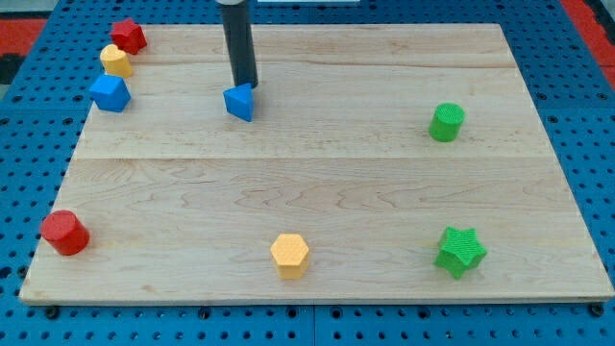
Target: Slide blue traingle towards left a little bit
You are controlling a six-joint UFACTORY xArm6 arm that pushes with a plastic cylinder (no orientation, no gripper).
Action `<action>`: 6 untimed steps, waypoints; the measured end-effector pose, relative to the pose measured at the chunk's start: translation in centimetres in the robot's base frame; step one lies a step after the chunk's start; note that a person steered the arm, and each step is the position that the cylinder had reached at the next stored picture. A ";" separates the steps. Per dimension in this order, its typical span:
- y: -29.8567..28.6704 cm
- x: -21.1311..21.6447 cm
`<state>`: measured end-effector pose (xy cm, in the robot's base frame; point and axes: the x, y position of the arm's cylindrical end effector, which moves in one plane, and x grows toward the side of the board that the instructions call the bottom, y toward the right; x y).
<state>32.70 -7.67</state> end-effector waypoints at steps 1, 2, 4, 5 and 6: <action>-1.8 3.7; -5.1 5.5; 1.4 4.8; -0.9 7.0; -4.8 7.2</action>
